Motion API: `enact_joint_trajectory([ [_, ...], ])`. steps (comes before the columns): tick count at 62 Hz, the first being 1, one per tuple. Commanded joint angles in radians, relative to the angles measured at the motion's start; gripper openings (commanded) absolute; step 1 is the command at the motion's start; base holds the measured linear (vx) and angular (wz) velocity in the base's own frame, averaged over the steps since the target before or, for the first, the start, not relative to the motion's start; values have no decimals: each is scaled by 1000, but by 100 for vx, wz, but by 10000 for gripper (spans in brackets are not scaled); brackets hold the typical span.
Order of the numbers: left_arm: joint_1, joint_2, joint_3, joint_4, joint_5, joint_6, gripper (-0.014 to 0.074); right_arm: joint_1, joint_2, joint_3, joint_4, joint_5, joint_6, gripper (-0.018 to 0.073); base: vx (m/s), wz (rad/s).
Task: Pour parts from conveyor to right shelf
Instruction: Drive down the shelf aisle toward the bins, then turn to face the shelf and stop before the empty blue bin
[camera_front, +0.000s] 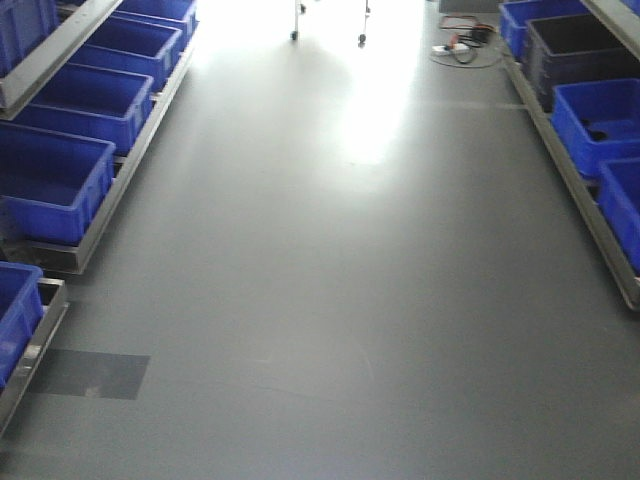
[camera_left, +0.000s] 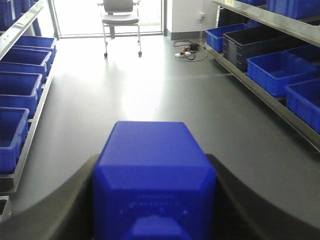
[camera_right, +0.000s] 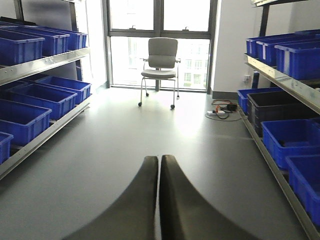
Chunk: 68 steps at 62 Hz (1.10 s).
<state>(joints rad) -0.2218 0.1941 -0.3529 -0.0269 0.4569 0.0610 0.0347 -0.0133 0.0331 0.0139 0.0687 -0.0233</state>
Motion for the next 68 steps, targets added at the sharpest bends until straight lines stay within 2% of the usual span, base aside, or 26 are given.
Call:
enact_joint_trajectory([
  [1, -5, 9, -27, -3, -80, -3, -6, -6, -14, 15, -3, -75, -4, -9, 48, 32],
  [19, -5, 10, -27, -3, -80, -3, -6, -6, -14, 15, -3, -75, -4, -9, 42, 59],
  [68, -5, 10, -27, -3, -81, -3, -6, -6, -14, 15, -3, -75, -4, -9, 25, 91],
])
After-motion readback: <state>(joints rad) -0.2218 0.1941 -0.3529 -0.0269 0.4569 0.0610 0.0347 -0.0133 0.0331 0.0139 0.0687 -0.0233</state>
